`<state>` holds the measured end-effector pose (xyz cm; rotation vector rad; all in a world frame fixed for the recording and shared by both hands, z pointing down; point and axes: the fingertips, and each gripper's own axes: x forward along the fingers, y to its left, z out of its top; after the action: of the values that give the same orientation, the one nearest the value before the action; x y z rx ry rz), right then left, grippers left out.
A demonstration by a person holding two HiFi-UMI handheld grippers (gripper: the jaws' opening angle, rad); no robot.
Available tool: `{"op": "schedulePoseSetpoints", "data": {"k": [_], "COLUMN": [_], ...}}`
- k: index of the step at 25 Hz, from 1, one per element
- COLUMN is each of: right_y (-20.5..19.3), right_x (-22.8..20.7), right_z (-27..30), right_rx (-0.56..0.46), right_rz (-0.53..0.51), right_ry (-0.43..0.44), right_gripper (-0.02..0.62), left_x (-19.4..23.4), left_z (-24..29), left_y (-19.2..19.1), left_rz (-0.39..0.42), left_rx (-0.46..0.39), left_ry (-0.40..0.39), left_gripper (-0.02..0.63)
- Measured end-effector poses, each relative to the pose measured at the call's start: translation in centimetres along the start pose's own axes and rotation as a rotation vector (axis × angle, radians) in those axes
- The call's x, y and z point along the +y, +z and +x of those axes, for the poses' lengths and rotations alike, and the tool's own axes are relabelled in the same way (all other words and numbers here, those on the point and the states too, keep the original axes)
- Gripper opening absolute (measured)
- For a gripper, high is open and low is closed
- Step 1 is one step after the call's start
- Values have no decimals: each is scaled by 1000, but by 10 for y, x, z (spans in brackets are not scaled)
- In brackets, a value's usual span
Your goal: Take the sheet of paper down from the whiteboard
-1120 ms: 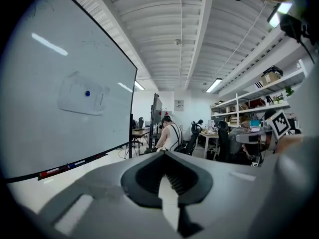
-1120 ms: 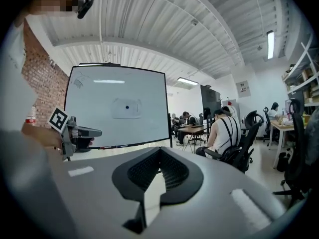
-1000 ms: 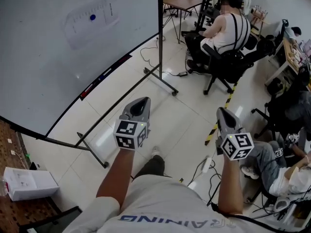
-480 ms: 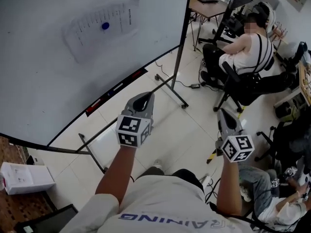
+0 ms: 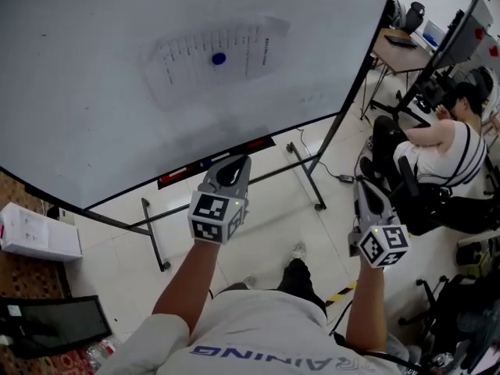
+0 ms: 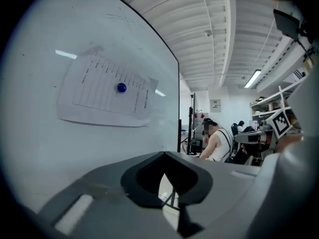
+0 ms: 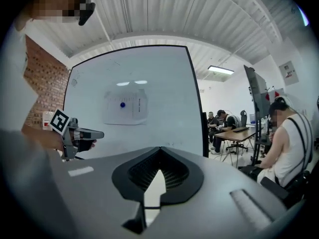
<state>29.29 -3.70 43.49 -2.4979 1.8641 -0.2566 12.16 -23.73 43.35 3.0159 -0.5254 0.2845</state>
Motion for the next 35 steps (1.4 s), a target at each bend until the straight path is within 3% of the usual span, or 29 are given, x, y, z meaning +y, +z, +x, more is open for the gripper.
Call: {"op": "schedulePoseSetpoints", "data": {"k": [9, 15, 20, 27, 35], "right_y": [50, 100, 128, 154, 172], "right_x": [-35, -24, 7, 55, 60], "right_z": [145, 205, 236, 255, 261], "right_rx": [-37, -79, -112, -147, -171], "right_rz": [-50, -99, -106, -129, -139], "right_ry": [340, 546, 672, 773, 729], "right_gripper": [6, 6, 6, 6, 6], "left_x": [35, 56, 71, 94, 108], "left_z": [55, 57, 41, 25, 39], "left_y": [36, 68, 92, 127, 144], "left_rz": [-11, -4, 21, 81, 140], "left_rx": [-24, -65, -92, -113, -113], "left_ry": [278, 456, 554, 618, 583], "left_gripper": [5, 5, 5, 6, 6]}}
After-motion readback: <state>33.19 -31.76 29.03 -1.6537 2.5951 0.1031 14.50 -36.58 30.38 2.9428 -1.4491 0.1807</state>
